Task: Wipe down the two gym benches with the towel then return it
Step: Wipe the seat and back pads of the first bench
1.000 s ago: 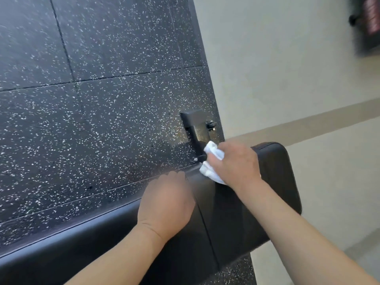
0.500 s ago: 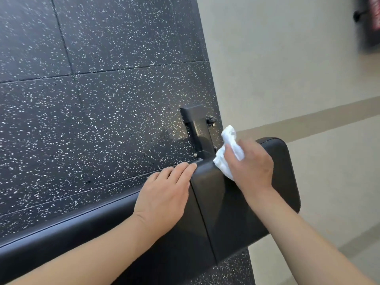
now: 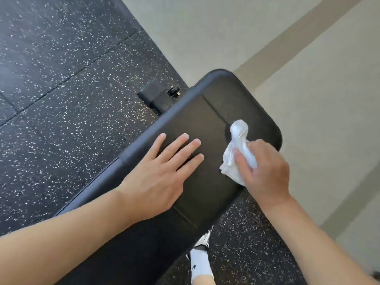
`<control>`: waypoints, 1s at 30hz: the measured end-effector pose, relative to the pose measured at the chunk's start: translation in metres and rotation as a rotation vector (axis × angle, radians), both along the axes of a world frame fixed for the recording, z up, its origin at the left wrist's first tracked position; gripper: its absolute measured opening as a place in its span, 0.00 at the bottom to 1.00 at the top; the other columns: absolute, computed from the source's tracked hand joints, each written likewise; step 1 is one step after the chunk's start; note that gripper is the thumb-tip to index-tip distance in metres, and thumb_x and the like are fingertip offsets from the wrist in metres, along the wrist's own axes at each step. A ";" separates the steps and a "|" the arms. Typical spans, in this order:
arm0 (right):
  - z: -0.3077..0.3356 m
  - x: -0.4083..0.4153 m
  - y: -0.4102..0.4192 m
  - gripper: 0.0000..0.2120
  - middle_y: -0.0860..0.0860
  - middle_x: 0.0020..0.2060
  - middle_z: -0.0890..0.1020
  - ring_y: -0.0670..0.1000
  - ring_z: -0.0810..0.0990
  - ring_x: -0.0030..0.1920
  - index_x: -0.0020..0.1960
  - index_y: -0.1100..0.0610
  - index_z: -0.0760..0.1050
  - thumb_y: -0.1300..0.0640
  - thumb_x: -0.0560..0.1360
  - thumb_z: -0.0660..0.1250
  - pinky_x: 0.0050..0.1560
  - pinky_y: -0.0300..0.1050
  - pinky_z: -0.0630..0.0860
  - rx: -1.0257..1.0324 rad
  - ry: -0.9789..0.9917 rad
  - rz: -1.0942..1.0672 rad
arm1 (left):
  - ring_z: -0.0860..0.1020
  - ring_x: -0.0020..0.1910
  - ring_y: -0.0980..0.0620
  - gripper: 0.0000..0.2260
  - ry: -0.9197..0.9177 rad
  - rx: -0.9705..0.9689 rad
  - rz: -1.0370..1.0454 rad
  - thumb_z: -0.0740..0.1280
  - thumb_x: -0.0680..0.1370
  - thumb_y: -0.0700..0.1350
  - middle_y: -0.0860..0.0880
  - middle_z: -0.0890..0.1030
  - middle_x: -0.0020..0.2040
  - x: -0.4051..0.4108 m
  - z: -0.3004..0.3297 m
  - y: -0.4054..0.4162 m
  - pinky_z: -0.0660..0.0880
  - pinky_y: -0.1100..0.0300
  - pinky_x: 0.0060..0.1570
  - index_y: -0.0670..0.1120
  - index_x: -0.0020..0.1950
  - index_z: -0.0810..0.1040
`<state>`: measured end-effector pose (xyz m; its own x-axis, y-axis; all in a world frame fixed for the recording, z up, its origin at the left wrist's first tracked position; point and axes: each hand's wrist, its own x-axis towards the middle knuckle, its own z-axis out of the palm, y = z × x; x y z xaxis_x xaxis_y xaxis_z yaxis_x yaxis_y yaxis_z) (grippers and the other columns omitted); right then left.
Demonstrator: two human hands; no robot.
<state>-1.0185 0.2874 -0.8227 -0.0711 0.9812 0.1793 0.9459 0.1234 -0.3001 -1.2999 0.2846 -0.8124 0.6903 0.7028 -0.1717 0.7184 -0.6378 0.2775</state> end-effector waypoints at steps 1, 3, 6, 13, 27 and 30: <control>0.001 0.010 -0.003 0.13 0.48 0.36 0.72 0.50 0.68 0.36 0.44 0.56 0.71 0.49 0.82 0.66 0.38 0.41 0.59 -0.018 0.039 -0.124 | 0.62 0.82 0.38 0.28 0.002 0.024 -0.041 0.63 0.78 0.47 0.43 0.63 0.83 0.012 -0.002 0.008 0.61 0.32 0.77 0.47 0.80 0.69; -0.002 0.011 -0.025 0.12 0.44 0.38 0.71 0.46 0.66 0.37 0.45 0.53 0.69 0.47 0.83 0.65 0.38 0.40 0.58 -0.039 0.163 -0.309 | 0.61 0.82 0.38 0.28 0.004 0.058 -0.080 0.61 0.80 0.48 0.43 0.63 0.83 0.034 -0.006 0.018 0.59 0.31 0.77 0.47 0.80 0.68; -0.010 -0.027 -0.084 0.12 0.45 0.39 0.71 0.46 0.69 0.37 0.47 0.53 0.70 0.47 0.84 0.64 0.38 0.40 0.65 -0.077 0.395 -0.337 | 0.60 0.82 0.38 0.29 -0.022 0.077 -0.020 0.61 0.79 0.48 0.44 0.63 0.83 0.052 -0.013 0.014 0.56 0.30 0.77 0.47 0.81 0.68; -0.020 -0.077 -0.133 0.09 0.45 0.40 0.76 0.49 0.74 0.37 0.54 0.51 0.70 0.49 0.80 0.67 0.36 0.48 0.73 -0.078 0.666 -0.581 | 0.60 0.82 0.40 0.29 -0.097 0.113 0.030 0.62 0.77 0.46 0.45 0.64 0.82 0.058 -0.019 0.011 0.55 0.32 0.78 0.48 0.80 0.68; -0.027 -0.093 -0.129 0.11 0.45 0.36 0.76 0.51 0.76 0.38 0.48 0.49 0.69 0.43 0.83 0.64 0.39 0.54 0.74 -0.048 1.121 -1.041 | 0.56 0.83 0.39 0.30 -0.038 0.084 0.027 0.57 0.76 0.45 0.43 0.61 0.82 0.058 -0.025 0.009 0.51 0.31 0.78 0.44 0.80 0.65; -0.024 -0.118 -0.164 0.11 0.44 0.37 0.75 0.49 0.76 0.38 0.48 0.47 0.69 0.42 0.83 0.63 0.40 0.53 0.74 -0.132 1.142 -1.010 | 0.57 0.83 0.38 0.30 -0.032 0.087 0.029 0.57 0.76 0.45 0.42 0.61 0.82 0.060 -0.025 0.007 0.51 0.30 0.78 0.44 0.79 0.65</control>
<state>-1.1360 0.1234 -0.8466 0.7264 0.5461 -0.4172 -0.1216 -0.4953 -0.8602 -1.2402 0.2919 -0.8372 0.6735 0.7340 -0.0873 0.7286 -0.6394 0.2455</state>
